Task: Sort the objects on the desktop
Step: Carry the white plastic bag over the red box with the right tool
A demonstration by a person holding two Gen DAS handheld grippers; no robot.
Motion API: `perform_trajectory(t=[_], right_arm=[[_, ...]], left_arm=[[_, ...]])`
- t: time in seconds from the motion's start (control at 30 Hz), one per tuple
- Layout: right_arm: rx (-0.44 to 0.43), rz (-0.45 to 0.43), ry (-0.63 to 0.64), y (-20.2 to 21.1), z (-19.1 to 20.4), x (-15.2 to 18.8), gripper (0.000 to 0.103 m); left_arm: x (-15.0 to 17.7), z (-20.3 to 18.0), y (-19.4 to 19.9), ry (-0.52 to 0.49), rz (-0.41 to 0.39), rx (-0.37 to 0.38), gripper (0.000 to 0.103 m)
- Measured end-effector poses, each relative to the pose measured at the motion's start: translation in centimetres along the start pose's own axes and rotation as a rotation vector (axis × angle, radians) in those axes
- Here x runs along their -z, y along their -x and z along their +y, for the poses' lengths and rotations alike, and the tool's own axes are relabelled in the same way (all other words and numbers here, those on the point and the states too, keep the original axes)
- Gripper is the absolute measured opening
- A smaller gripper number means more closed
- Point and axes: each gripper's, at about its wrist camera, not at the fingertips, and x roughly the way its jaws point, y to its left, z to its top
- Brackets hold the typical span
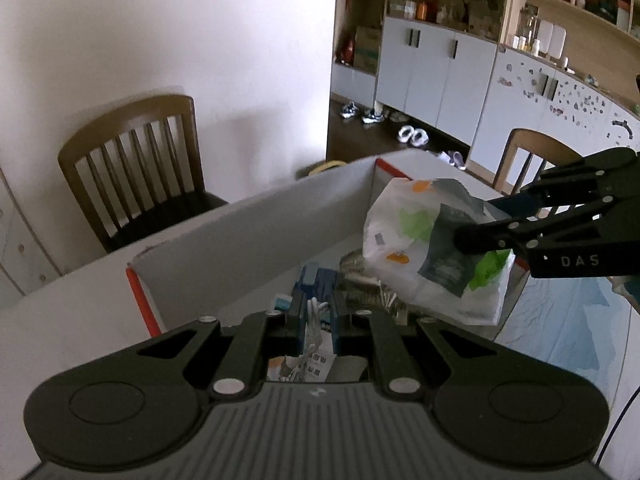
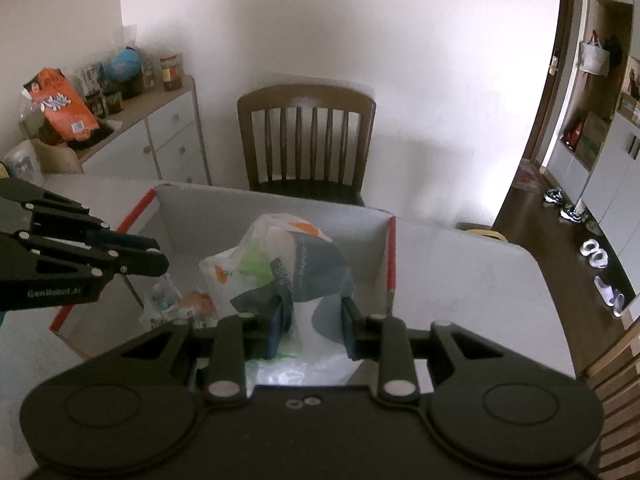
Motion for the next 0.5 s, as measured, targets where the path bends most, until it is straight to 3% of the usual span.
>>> perform_trajectory(t=[0.5], right_arm=[[-0.013,0.069,-0.002,-3.2,1.2,0.6,0.029]], left_arm=[[0.8,0.6,-2.0,-0.005,0.036,0.035,0.011]])
